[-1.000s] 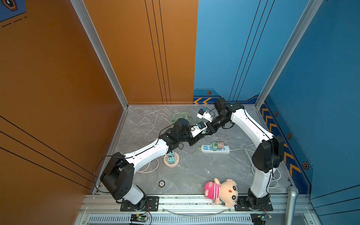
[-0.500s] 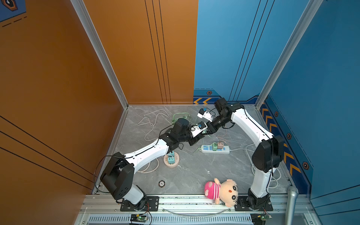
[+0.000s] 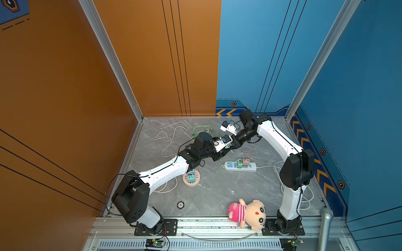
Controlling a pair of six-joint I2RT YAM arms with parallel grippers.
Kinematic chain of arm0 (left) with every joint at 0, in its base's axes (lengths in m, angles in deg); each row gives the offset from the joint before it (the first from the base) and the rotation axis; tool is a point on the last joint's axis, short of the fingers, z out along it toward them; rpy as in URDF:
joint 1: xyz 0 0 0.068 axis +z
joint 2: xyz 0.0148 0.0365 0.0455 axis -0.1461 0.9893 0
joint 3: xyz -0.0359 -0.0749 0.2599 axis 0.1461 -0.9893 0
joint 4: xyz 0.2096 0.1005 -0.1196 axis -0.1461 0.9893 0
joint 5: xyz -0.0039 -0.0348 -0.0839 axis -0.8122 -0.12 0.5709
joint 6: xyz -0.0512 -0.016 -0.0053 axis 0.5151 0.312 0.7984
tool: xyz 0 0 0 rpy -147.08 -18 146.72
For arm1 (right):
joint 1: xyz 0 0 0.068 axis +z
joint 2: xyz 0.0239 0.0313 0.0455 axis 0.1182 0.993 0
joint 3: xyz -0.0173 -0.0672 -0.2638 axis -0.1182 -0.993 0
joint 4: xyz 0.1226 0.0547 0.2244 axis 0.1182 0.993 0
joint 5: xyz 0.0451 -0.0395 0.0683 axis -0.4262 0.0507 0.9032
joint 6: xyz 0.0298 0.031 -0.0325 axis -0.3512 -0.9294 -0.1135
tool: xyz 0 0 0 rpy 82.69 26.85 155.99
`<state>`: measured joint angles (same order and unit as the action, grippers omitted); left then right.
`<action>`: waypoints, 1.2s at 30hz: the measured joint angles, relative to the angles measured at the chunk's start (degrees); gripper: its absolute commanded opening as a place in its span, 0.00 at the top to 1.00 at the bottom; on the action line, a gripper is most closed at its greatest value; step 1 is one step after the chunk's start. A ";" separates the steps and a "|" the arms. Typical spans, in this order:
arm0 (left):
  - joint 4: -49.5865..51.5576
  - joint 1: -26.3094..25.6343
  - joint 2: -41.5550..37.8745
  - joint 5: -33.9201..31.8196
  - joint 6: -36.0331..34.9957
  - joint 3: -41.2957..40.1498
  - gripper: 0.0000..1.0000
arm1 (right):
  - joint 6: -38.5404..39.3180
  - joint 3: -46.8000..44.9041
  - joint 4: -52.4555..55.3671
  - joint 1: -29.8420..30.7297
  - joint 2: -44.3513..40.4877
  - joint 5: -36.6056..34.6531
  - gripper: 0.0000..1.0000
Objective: Insert plugs into power strip
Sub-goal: Insert the plug into the socket.
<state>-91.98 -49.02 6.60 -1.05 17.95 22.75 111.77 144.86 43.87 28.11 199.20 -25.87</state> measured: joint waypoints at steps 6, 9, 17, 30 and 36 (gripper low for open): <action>-2.43 0.68 -10.29 -3.89 2.19 -7.56 0.37 | 0.87 0.00 0.68 -0.46 0.00 -5.79 1.00; -3.54 0.92 -16.46 -6.29 3.98 -10.84 0.36 | 2.01 0.00 0.74 -1.05 0.00 -8.39 1.00; -4.28 0.92 -24.98 -11.34 7.74 -16.28 0.35 | 8.35 1.79 1.09 -1.51 0.00 -15.39 1.00; -3.65 0.81 -22.95 -13.99 10.47 -17.16 0.35 | 29.05 6.75 1.36 -1.44 0.52 -19.54 1.00; -3.32 0.83 -20.09 -14.23 11.28 -17.16 0.35 | 34.47 6.73 2.23 -0.61 2.84 -22.34 1.00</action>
<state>-95.30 -48.19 -13.49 -15.28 29.22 5.59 146.24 151.59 46.10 27.50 202.05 -48.21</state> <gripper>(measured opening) 0.652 0.286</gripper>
